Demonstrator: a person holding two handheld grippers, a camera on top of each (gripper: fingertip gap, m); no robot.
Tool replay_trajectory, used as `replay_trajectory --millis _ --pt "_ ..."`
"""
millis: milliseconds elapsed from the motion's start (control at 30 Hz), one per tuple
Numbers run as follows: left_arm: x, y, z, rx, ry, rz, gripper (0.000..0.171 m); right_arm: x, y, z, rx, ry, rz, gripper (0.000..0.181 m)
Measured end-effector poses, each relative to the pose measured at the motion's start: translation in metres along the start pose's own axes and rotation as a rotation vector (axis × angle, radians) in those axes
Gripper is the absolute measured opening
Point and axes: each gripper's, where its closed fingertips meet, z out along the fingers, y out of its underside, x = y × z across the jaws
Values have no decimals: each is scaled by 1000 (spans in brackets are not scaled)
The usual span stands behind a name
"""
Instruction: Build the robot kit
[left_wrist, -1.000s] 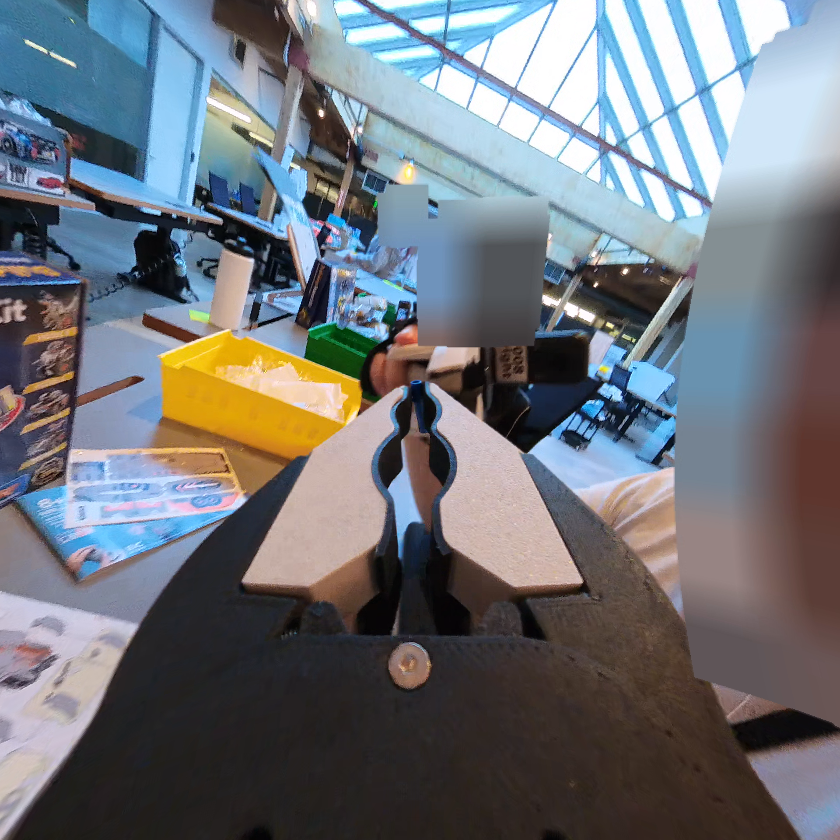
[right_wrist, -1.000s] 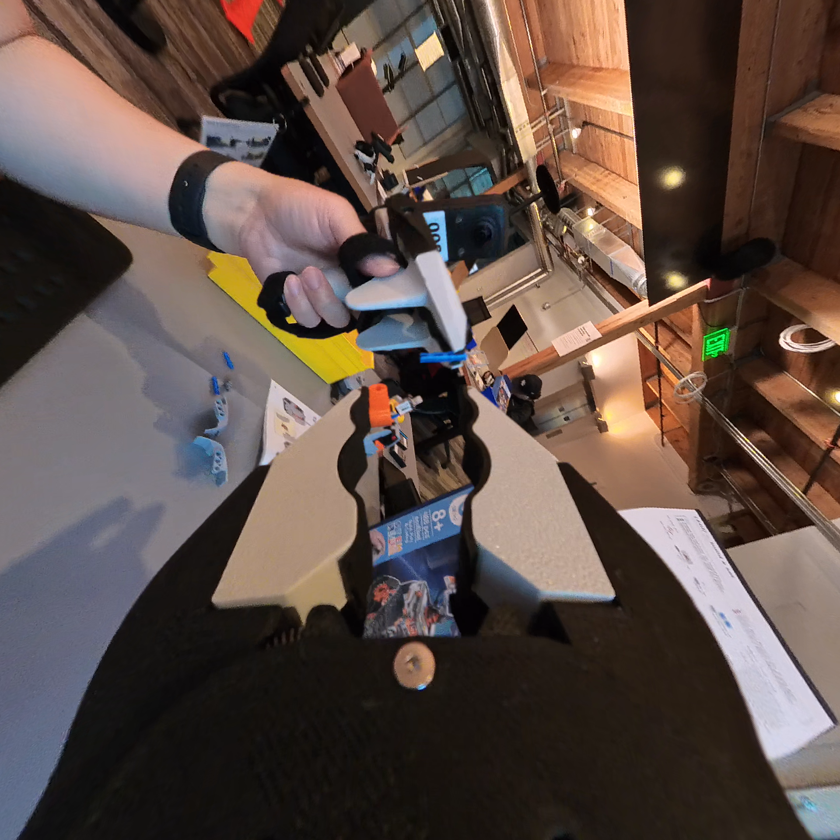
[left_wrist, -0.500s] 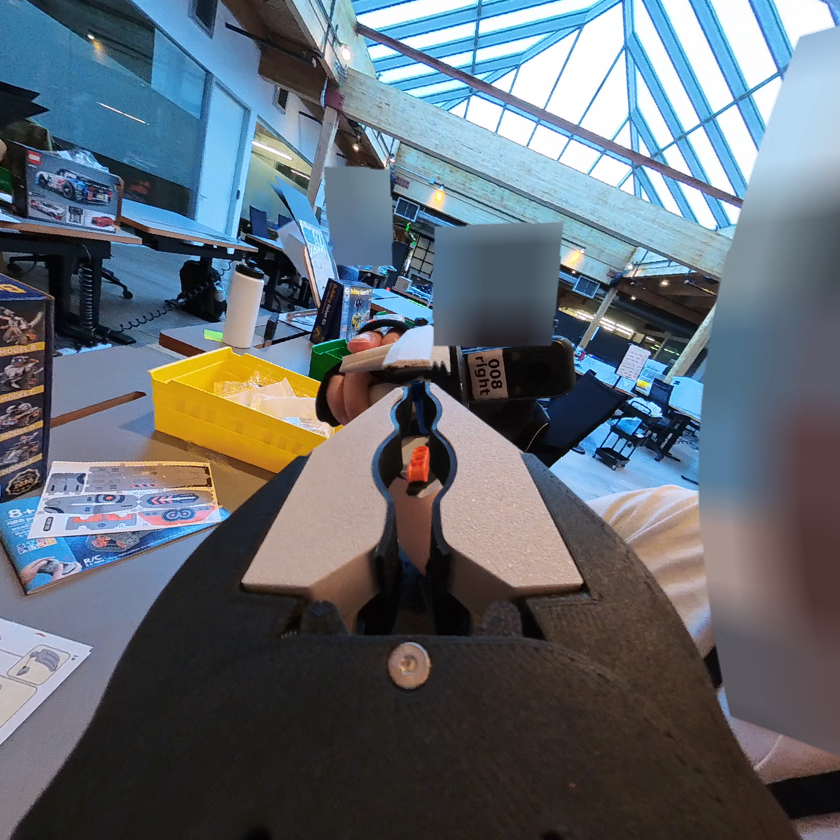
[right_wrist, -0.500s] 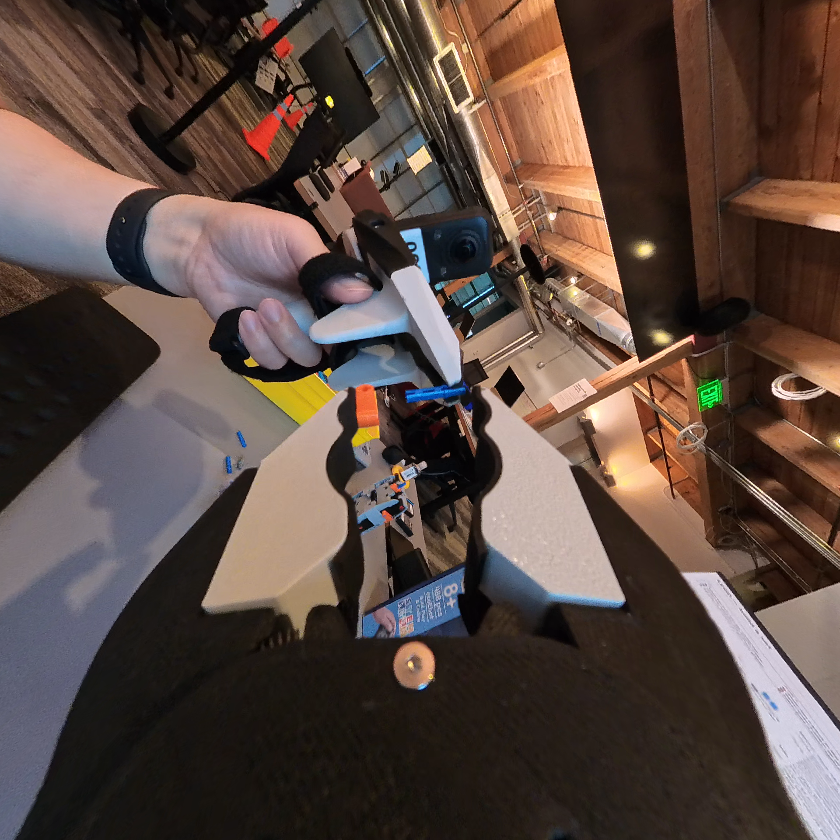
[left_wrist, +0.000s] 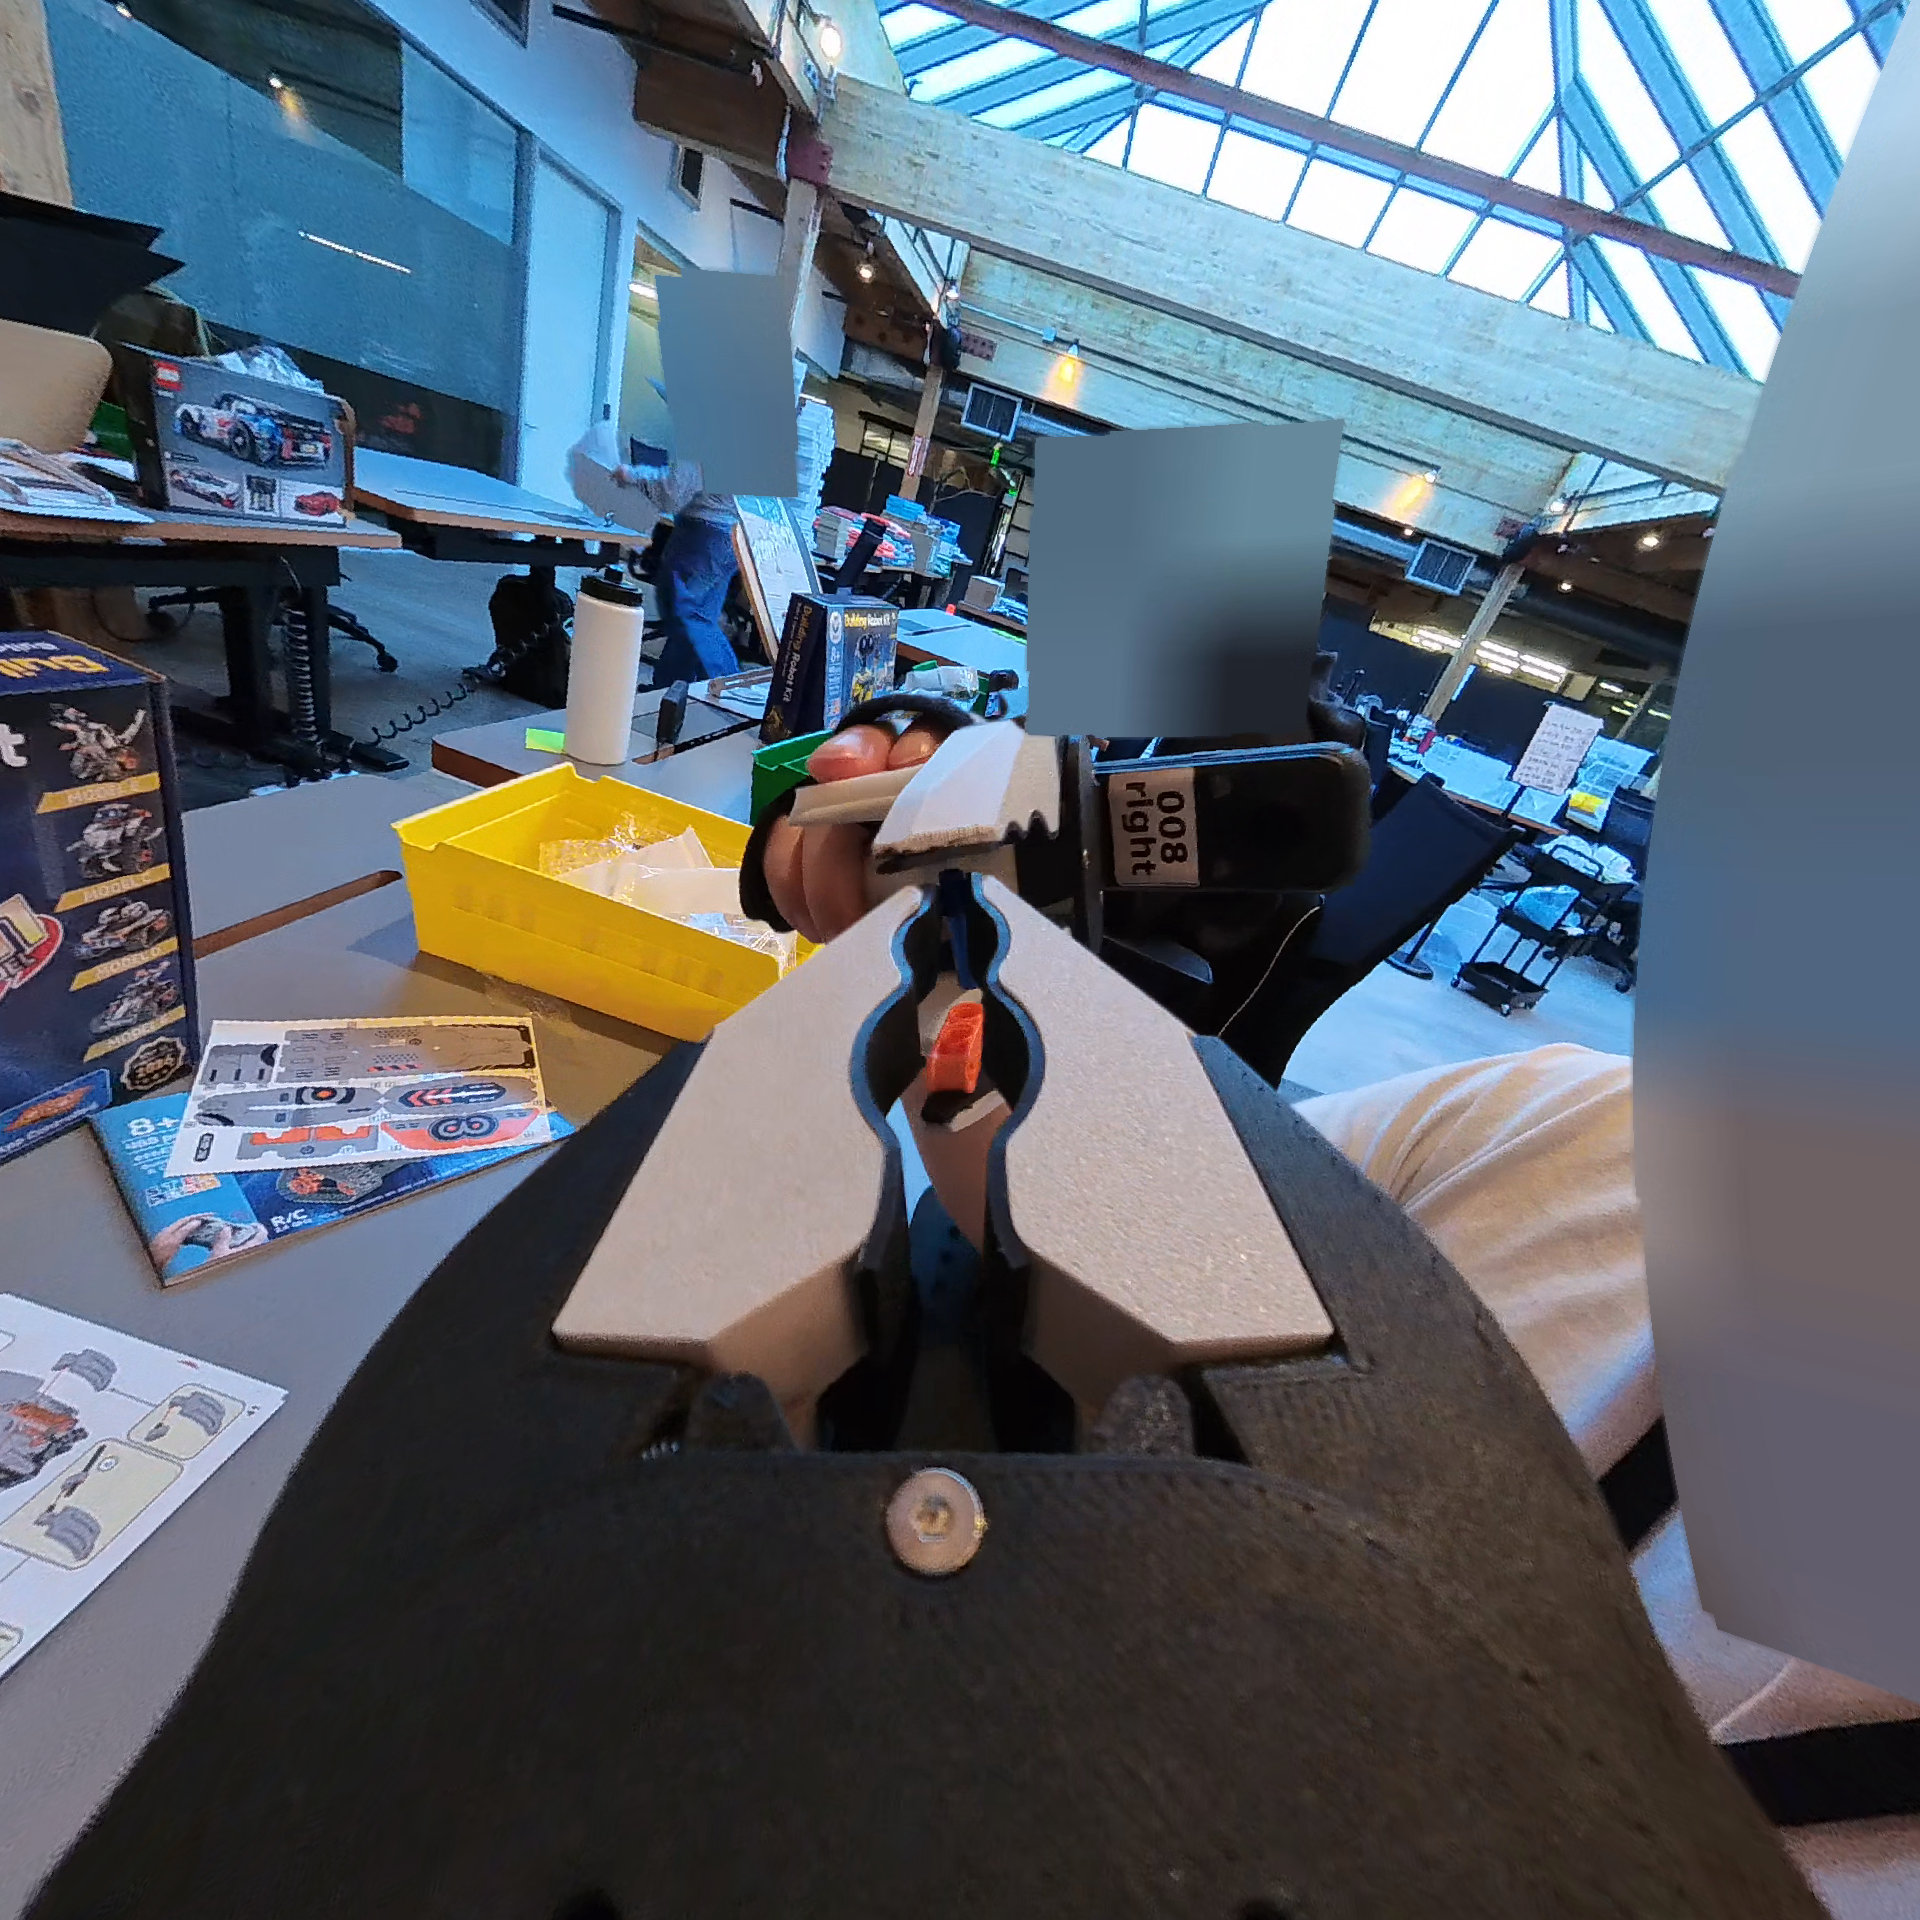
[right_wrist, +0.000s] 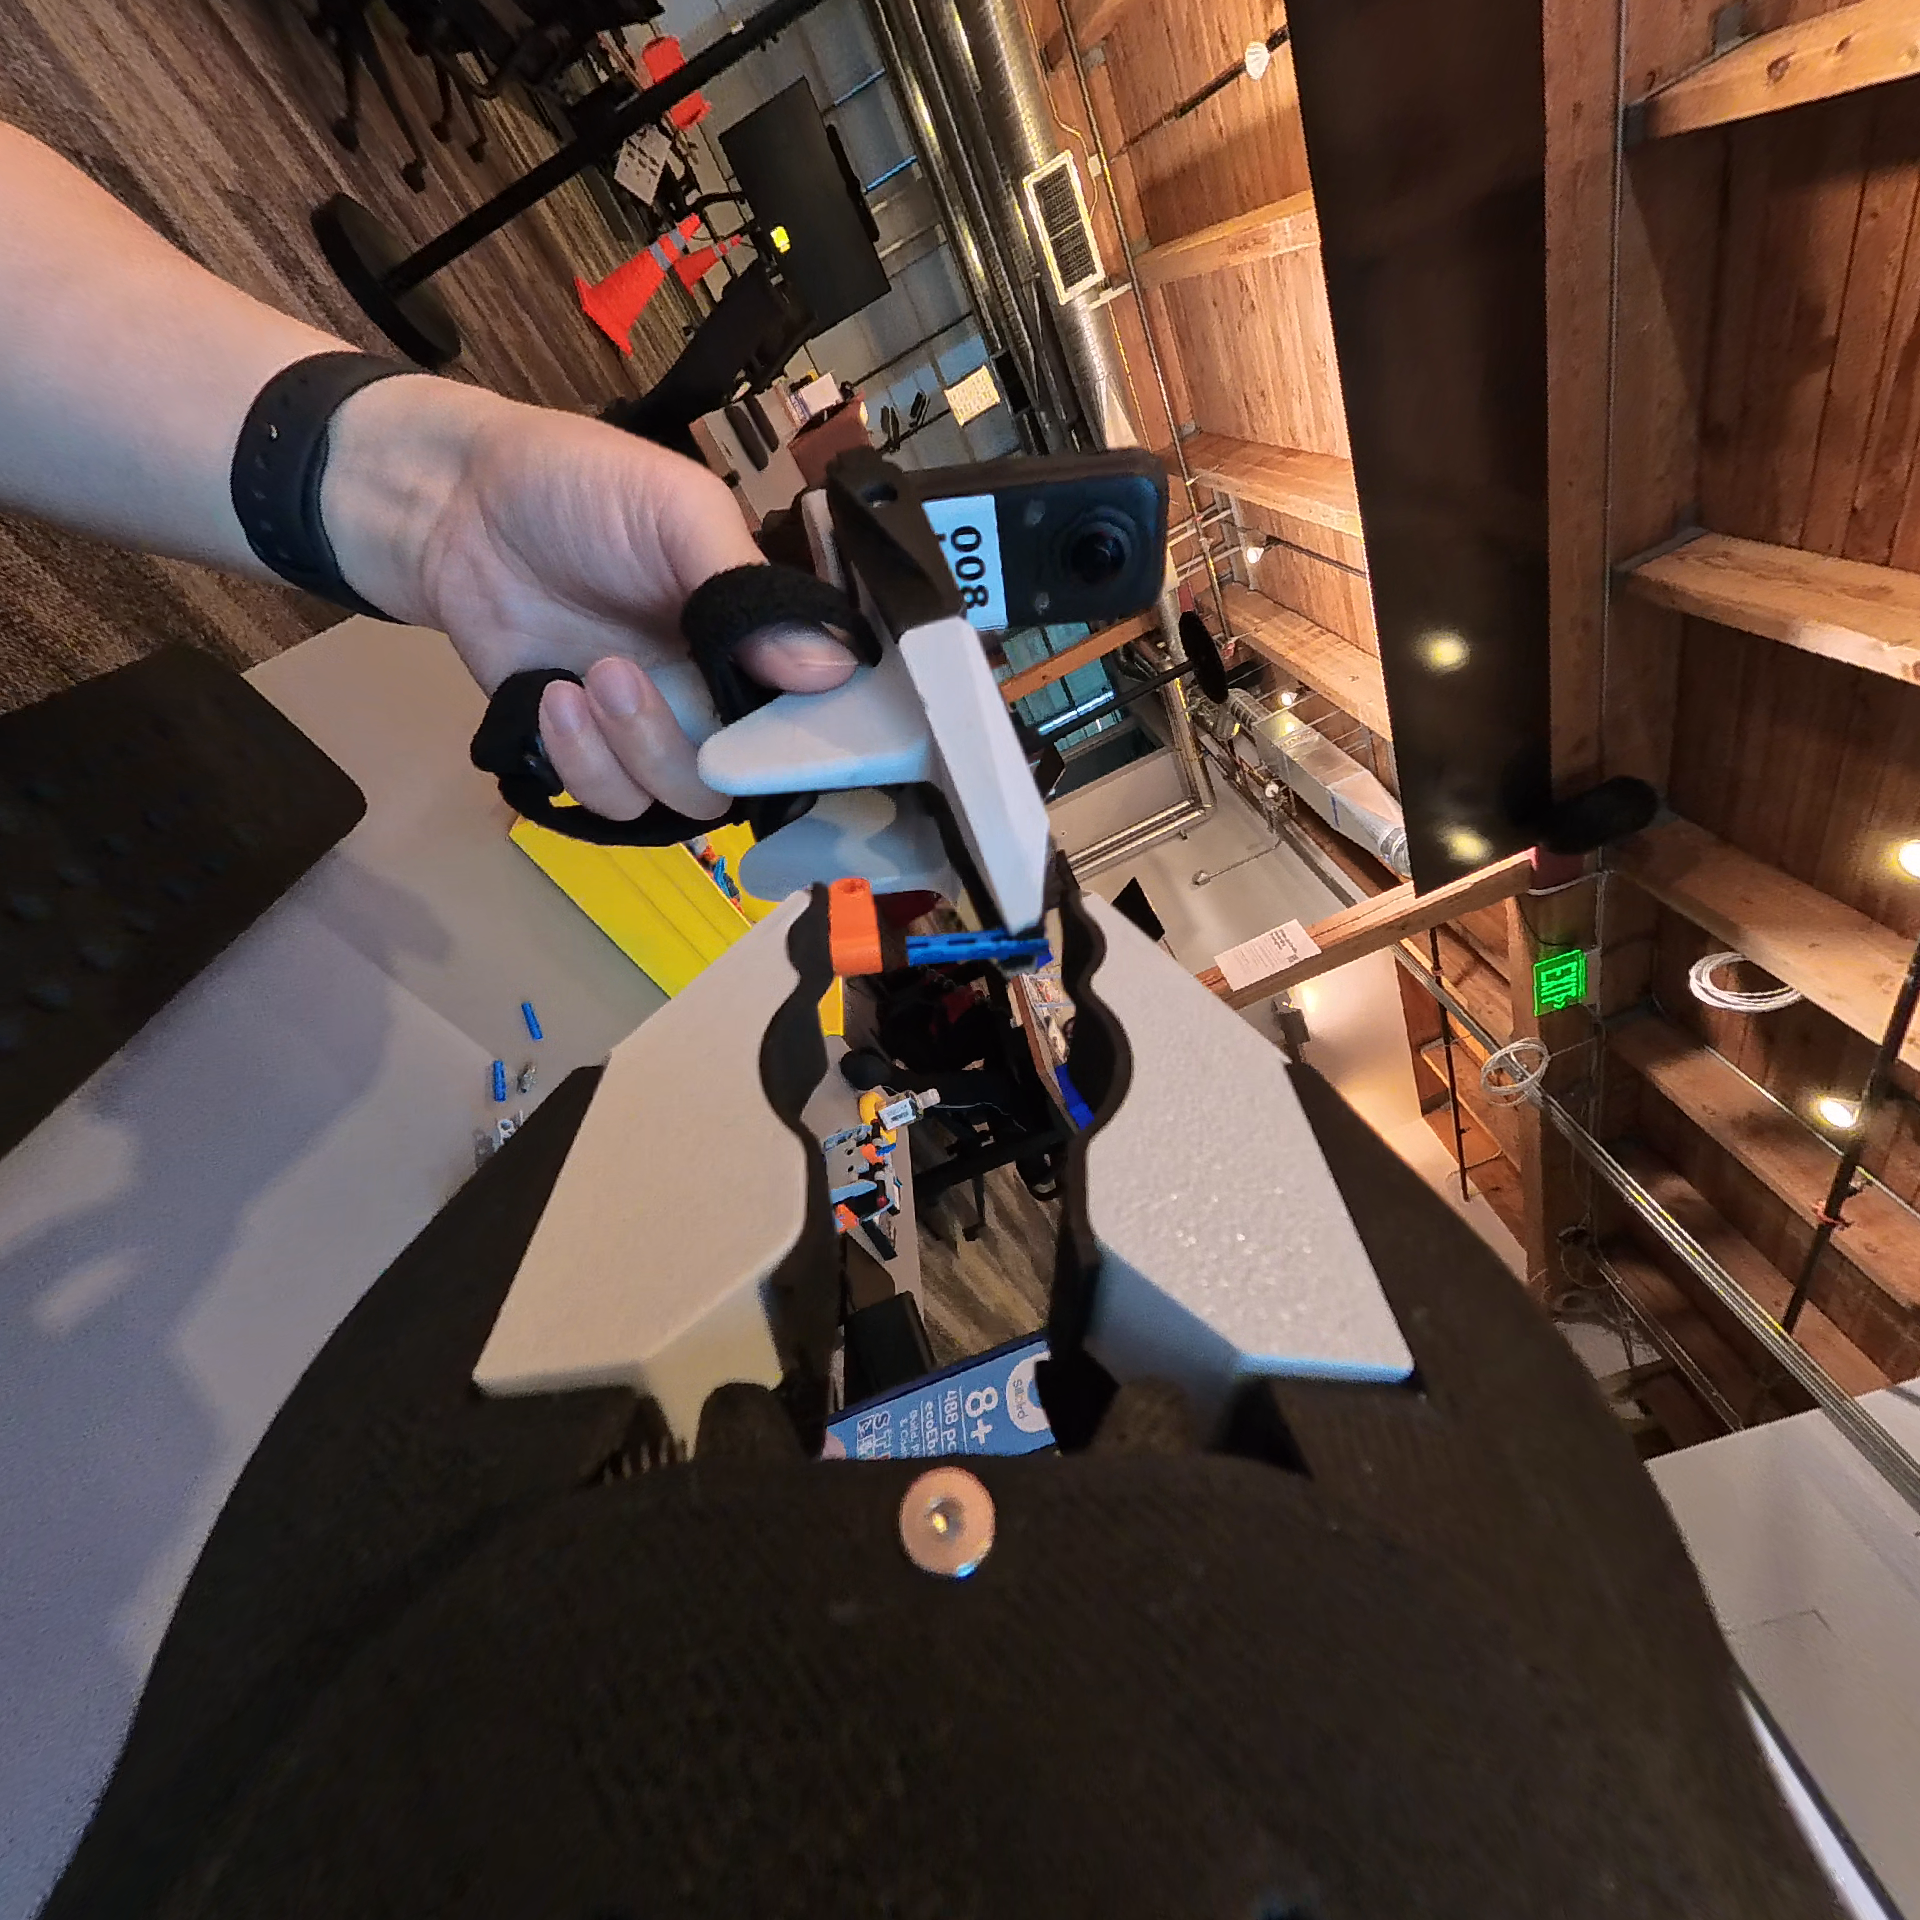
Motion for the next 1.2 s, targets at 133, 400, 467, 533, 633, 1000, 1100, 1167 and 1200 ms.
replay_trajectory --millis 133,400,467,533,633,1000,1100,1167,1200 --pt "2 0 0 -1 -1 3 1 0 -3 -1 -1 2 -10 41" --pt "1 -35 -41 91 -46 73 1 7 10 -7 -46 24 -13 42" --pt "-4 -47 -55 104 -74 118 1 8 20 -7 -82 26 -18 42" --pt "-11 -60 -67 110 -97 153 1 8 31 -6 -118 26 -24 42" --pt "-23 -78 -81 107 -100 178 2 10 48 -7 -175 32 -26 42" --pt "-89 -98 -120 139 -89 136 2 19 77 7 -301 59 -16 42" --pt "-102 -89 -123 86 -97 136 2 24 76 23 -308 73 -27 41" --pt "-114 -83 -126 53 -127 127 2 29 75 35 -301 88 -29 41" --pt "-117 -82 -127 48 -129 120 2 30 75 40 -298 94 -30 41"
